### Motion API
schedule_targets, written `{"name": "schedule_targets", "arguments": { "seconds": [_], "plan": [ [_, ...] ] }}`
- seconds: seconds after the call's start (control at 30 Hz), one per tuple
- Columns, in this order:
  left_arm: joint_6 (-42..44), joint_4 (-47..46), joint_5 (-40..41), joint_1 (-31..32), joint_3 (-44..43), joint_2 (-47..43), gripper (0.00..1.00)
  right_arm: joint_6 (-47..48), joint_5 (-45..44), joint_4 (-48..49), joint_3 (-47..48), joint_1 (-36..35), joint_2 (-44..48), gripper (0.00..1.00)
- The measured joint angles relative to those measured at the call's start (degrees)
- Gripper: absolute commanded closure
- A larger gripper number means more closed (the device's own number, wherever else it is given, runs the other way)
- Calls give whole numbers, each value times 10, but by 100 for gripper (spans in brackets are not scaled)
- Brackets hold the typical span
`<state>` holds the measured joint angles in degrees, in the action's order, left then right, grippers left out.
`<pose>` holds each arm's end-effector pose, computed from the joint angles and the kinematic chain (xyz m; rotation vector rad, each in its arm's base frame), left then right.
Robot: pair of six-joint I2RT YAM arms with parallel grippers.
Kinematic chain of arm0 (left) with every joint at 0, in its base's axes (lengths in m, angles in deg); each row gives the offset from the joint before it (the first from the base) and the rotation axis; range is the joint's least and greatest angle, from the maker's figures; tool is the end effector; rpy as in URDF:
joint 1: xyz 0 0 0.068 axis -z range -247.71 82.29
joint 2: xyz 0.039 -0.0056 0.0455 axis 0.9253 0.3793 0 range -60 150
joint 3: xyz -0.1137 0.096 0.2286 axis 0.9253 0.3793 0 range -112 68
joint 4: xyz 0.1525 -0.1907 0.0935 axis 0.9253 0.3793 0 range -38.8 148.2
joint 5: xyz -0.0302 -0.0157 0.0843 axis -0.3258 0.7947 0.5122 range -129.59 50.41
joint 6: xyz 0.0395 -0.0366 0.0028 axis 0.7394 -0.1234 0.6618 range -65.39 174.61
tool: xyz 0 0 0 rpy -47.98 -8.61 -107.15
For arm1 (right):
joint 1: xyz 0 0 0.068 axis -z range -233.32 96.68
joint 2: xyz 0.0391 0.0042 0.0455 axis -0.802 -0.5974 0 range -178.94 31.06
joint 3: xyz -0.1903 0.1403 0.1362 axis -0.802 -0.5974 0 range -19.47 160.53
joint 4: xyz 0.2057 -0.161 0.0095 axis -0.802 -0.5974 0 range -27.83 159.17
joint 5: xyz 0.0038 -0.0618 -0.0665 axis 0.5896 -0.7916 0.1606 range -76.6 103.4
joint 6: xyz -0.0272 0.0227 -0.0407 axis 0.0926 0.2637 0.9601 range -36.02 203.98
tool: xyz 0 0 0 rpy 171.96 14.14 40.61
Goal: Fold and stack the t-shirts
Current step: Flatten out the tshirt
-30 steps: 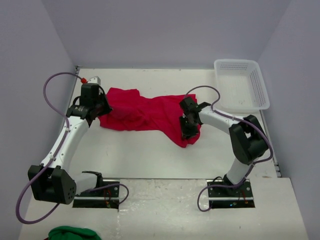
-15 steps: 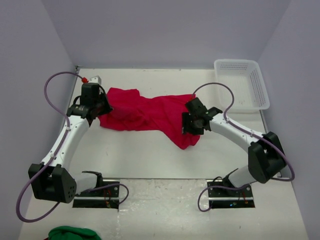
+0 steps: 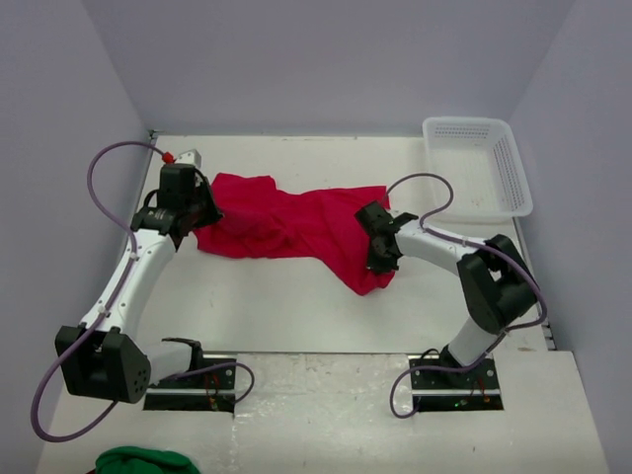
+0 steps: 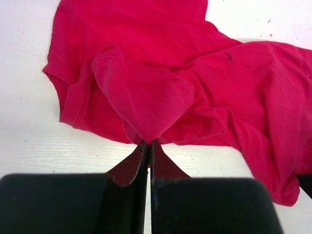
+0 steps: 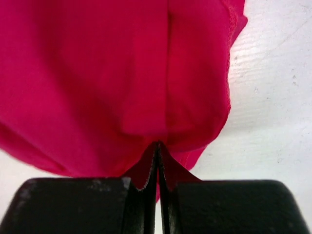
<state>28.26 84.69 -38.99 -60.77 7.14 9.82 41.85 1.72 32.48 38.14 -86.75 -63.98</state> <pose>0.2593 -0.0312 0.3084 -0.3978 2.2943 -0.2820 0.2575 0.1614 0.1705 0.2522 2.7879 0.0128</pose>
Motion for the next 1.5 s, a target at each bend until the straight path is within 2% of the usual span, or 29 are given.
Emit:
{"name": "schedule_targets", "arguments": {
  "seconds": [0.27, 0.5, 0.7, 1.0, 1.23, 1.3, 1.33, 1.4, 1.43, 1.47, 1.5],
  "plan": [
    [4, 0, -7, 0, 0, -15, 100, -55, -15, -16, 32, 1, -52, 100],
    [5, 1, -14, 0, 0, -30, 100, -226, -38, -88, 60, 1, -73, 100],
    [5, 4, -17, 0, 0, -47, 100, -327, -39, -110, -7, 1, -15, 100],
    [5, 6, -21, 0, 8, -69, 100, -385, -59, -145, -96, 1, 73, 100],
    [5, 7, -28, 0, 17, -84, 100, -342, -110, -148, -118, -8, 134, 100],
    [6, 9, -29, 0, 19, -86, 100, -318, -127, -143, -123, -28, 183, 91],
    [6, 10, -29, 0, 19, -87, 100, -304, -131, -139, -124, -40, 211, 78],
    [5, 10, -30, 0, 20, -89, 100, -271, -131, -118, -128, -61, 272, 62],
    [5, 10, -30, 0, 21, -89, 100, -252, -124, -106, -132, -69, 301, 46],
    [5, 9, -30, 0, 22, -90, 100, -238, -116, -92, -137, -73, 324, 42],
    [5, 10, -30, 0, 22, -90, 100, -222, -106, -75, -146, -76, 343, 34]
  ]
}}
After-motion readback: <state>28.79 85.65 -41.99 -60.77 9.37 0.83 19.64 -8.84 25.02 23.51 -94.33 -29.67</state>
